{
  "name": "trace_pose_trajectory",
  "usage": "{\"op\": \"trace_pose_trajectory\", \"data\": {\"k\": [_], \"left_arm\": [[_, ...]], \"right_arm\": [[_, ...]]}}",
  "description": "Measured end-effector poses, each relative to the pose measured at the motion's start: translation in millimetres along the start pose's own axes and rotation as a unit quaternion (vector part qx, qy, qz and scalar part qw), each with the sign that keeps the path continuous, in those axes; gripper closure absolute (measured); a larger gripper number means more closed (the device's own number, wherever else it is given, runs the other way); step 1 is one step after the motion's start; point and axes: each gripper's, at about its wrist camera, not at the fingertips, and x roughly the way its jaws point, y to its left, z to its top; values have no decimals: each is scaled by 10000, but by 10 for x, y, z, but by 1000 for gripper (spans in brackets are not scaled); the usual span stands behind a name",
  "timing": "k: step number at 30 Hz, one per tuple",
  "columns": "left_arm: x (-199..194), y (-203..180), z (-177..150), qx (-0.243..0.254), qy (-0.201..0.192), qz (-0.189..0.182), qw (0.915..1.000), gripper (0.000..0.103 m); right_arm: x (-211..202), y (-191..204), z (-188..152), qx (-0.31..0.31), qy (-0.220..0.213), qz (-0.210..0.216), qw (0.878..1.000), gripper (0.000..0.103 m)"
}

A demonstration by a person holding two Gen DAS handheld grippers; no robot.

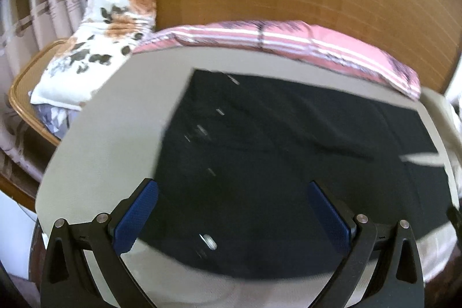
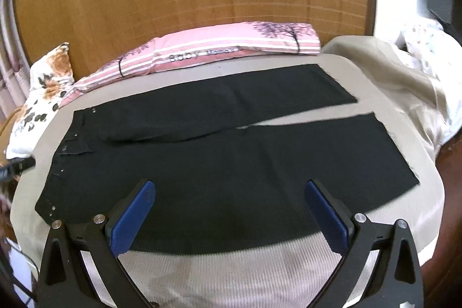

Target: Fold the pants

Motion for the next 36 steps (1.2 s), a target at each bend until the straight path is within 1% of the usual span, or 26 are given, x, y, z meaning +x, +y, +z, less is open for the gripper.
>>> {"op": "trace_pose_trajectory", "data": {"k": [3, 5, 8, 9, 11, 12, 13, 14, 15, 16, 17, 20, 24, 26, 28, 30, 34, 36], "left_arm": [[201, 251, 308, -216, 36, -23, 9998, 13], [385, 421, 517, -421, 125, -105, 9990, 19], [699, 614, 781, -684, 281, -381, 9965, 26], [804, 668, 854, -765, 341, -474, 9954, 30], [1088, 774, 1004, -979, 542, -773, 9907, 35], [1225, 827, 1063, -1097, 645, -931, 9875, 42], [1353, 872, 1114, -1214, 750, -1107, 9836, 46], [1508, 924, 1167, -1352, 880, -1358, 9775, 48], [1623, 965, 1206, -1454, 958, -1506, 9731, 53], [1766, 1018, 1247, -1571, 1041, -1586, 9692, 54], [1865, 1051, 1272, -1620, 1090, -1612, 9674, 54], [2126, 1148, 1338, -1705, 1190, -1602, 9649, 55], [2399, 1213, 1401, -1734, 1328, -1719, 9606, 56], [2488, 1236, 1421, -1743, 1365, -1827, 9579, 61], [2565, 1224, 1455, -1762, 1432, -2016, 9528, 71], [2634, 1214, 1494, -1816, 1472, -2234, 9463, 74], [2764, 1171, 1586, -1860, 1521, -2466, 9389, 77], [2818, 1159, 1617, -1856, 1552, -2547, 9363, 77]], "right_arm": [[117, 121, 149, -249, 24, 50, 9997, 1], [200, 212, 228, -368, 72, 78, 9993, 1], [370, 332, 379, -445, 173, 178, 9987, 1], [428, 363, 426, -434, 211, 223, 9986, 1], [556, 412, 513, -342, 330, 381, 9981, 1], [629, 435, 560, -279, 400, 491, 9976, 1], [685, 453, 591, -223, 443, 554, 9972, 1], [753, 472, 623, -166, 492, 603, 9968, 1], [804, 490, 648, -138, 529, 629, 9965, 1], [874, 514, 679, -118, 575, 648, 9962, 1], [923, 538, 698, -110, 604, 652, 9960, 1], [1127, 627, 767, -154, 728, 639, 9952, 1], [1349, 735, 819, -233, 865, 661, 9938, 1], [1455, 800, 846, -268, 923, 694, 9929, 1], [1567, 857, 883, -305, 982, 718, 9921, 1], [1662, 901, 926, -353, 1006, 742, 9915, 1], [1817, 934, 1018, -371, 1009, 799, 9910, 1], [1901, 943, 1072, -386, 1008, 847, 9905, 1]]}}
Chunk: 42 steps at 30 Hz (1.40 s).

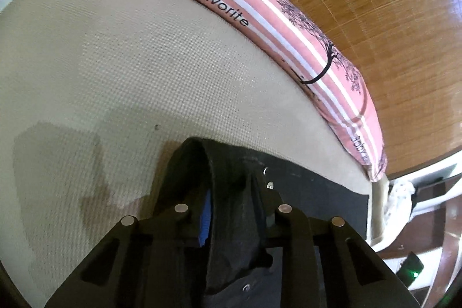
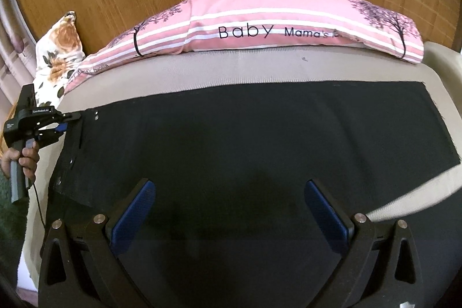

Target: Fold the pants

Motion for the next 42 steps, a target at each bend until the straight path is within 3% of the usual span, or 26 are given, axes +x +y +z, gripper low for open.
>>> {"op": "trace_pose_trajectory", "data": {"k": [6, 10, 13, 15, 19, 24, 26, 28, 34, 36, 42], "left_arm": [[206, -66, 127, 230, 298, -284, 9989, 77], [337, -18, 202, -16, 438, -525, 9977, 77], [332, -67, 176, 34, 312, -493, 9983, 80], [278, -127, 132, 284, 161, -287, 9991, 93], [100, -184, 77, 330, -74, -483, 9983, 94], [-185, -427, -46, 738, -421, -852, 9927, 94], [-283, -490, -105, 887, -536, -1061, 9889, 94], [-399, -517, -163, 1029, -711, -1241, 9843, 94], [-648, -547, -263, 1165, -997, -1687, 9737, 94], [-691, -572, -279, 1182, -1038, -1731, 9722, 94], [-704, -639, -271, 1232, -1058, -1590, 9738, 94]], "right_arm": [[130, -85, 211, -105, -2, 321, 9994, 1], [231, -177, 359, -194, 54, 525, 9984, 1], [330, -287, 441, -309, 151, 583, 9977, 1], [391, -357, 493, -458, 244, 606, 9968, 0], [537, -476, 667, -1139, 496, 805, 9890, 0], [784, -581, 998, -2029, 864, 1169, 9684, 1], [915, -605, 1152, -2327, 1049, 1325, 9578, 5], [1007, -611, 1284, -2497, 1175, 1495, 9495, 13], [1271, -597, 1580, -2762, 1515, 2256, 9219, 14], [1370, -582, 1604, -2828, 1767, 2631, 9053, 16], [1512, -534, 1498, -3111, 2179, 3007, 8748, 30]]}}
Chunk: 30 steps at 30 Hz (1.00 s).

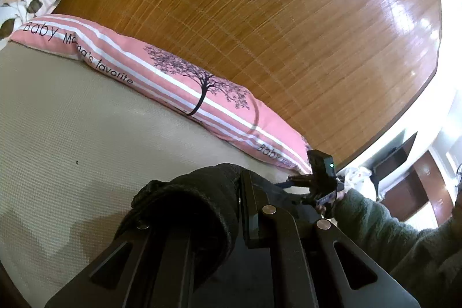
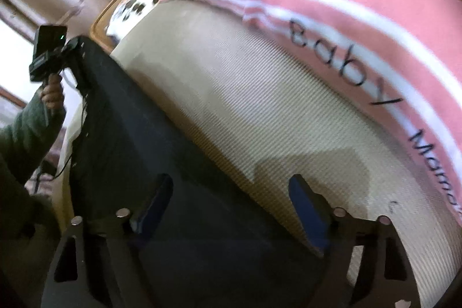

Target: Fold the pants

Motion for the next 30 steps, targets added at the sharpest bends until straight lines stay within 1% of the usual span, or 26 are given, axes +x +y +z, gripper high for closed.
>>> {"op": "trace_pose_trajectory", "data": {"k": [1, 3, 4, 5, 6, 7, 8, 9, 10, 13, 15, 16, 17, 18, 24, 26, 28, 29, 30], "left_arm": [[22, 9, 5, -1, 10, 49, 10000, 94], [-7, 25, -2, -9, 23, 107, 9999, 94], [-6, 31, -8, -5, 29, 137, 9999, 94], [9, 36, -11, 2, 34, 172, 9998, 94], [20, 35, -11, 17, 39, 216, 9998, 94], [38, 35, -18, 27, 49, 257, 9997, 94], [57, 32, -20, 46, 62, 307, 9995, 94], [80, 28, -20, 81, 68, 383, 9992, 94], [99, 18, -26, 134, 80, 480, 9987, 94], [141, -40, -51, 393, 63, 840, 9957, 94], [156, -94, -84, 617, 32, 1040, 9927, 94], [149, -122, -101, 716, 6, 1100, 9914, 94], [129, -161, -123, 843, -7, 1142, 9899, 94], [105, -194, -143, 948, -27, 1157, 9887, 94], [-237, -400, -327, 1248, -104, 928, 9878, 94], [-388, -485, -429, 1325, -92, 779, 9881, 94], [-546, -574, -568, 1462, -21, 679, 9869, 94], [-611, -601, -631, 1501, 57, 600, 9868, 94], [-694, -618, -729, 1542, 160, 536, 9865, 94]], "right_arm": [[9, 6, -25, -44, 55, -12, 10000, 33], [14, -9, -84, -94, 109, -74, 9999, 49], [-1, -21, -106, -100, 79, -143, 9998, 54], [-32, -54, -144, -60, 55, -219, 9997, 66], [-45, -78, -166, 19, 26, -253, 9997, 74], [-47, -78, -174, 95, -18, -317, 9994, 77], [-53, -58, -189, 122, -51, -411, 9991, 81], [-52, 3, -215, 80, -72, -636, 9979, 90], [-62, 31, -229, 50, -75, -778, 9969, 91], [-125, 261, -308, -62, -238, -1481, 9887, 93], [-209, 491, -373, -156, -461, -2045, 9776, 93], [-244, 555, -408, -171, -505, -2183, 9744, 93], [-302, 700, -474, -207, -563, -2414, 9686, 94], [-343, 780, -516, -212, -604, -2525, 9655, 94], [-633, 1454, -896, -26, -839, -2997, 9503, 96], [-695, 1686, -1069, 71, -928, -3119, 9456, 96], [-740, 1909, -1279, 197, -1039, -3159, 9429, 96], [-742, 2042, -1419, 271, -1079, -3167, 9420, 96], [-716, 2127, -1480, 335, -1099, -3168, 9415, 96]]}}
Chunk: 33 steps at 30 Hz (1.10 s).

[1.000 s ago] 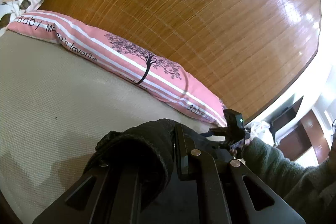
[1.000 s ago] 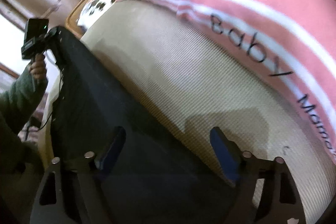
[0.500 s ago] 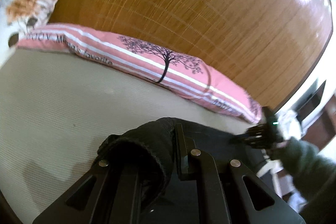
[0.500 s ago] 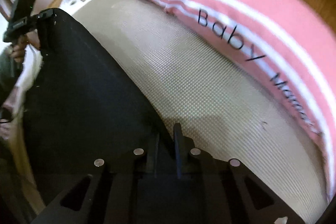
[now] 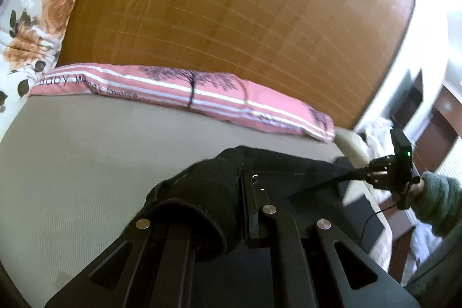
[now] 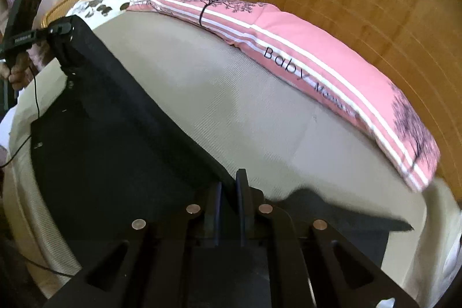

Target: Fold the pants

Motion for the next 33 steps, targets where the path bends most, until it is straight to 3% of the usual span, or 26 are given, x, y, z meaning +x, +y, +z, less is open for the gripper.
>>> {"op": "trace_pose_trajectory", "data": {"k": [4, 8, 11, 14, 18, 20, 22, 23, 24, 28, 31, 33], "left_arm": [[-204, -121, -356, 183, 425, -149, 9988, 94], [-229, -167, -838, 315, 1173, -185, 9924, 94], [-113, -174, -1197, 475, 1799, 32, 9825, 93], [-42, -218, -1439, 692, 2128, 292, 9742, 93], [-73, -239, -1425, 585, 2162, 457, 9735, 82], [-108, -237, -1377, 508, 2218, 766, 9707, 64], [-186, -235, -1350, 421, 2244, 1079, 9676, 41], [-240, -223, -1356, 367, 2239, 1203, 9665, 37], [-292, -208, -1350, 291, 2248, 1261, 9658, 35], [-605, -135, -1388, -211, 2170, 1368, 9663, 35], [-841, -82, -1405, -1108, 1938, 1272, 9664, 35], [-907, -73, -1470, -1654, 1888, 1177, 9608, 35]], "right_arm": [[-136, 262, -455, 426, 69, 116, 9990, 96], [-32, 464, -894, 813, 267, 227, 9961, 96], [187, 632, -1126, 835, 530, 217, 9949, 96], [330, 732, -1285, 843, 681, 137, 9940, 96], [402, 784, -1354, 1015, 639, 3, 9928, 93], [386, 831, -1350, 1116, 590, -72, 9920, 91], [317, 880, -1380, 1148, 509, -98, 9920, 77], [260, 907, -1399, 1186, 432, -107, 9919, 68], [212, 923, -1411, 1220, 374, -139, 9917, 64], [-9, 929, -1533, 1510, 125, -33, 9884, 63], [-76, 866, -1587, 1871, -25, 152, 9822, 61], [-85, 809, -1649, 2254, -92, 379, 9735, 60]]}}
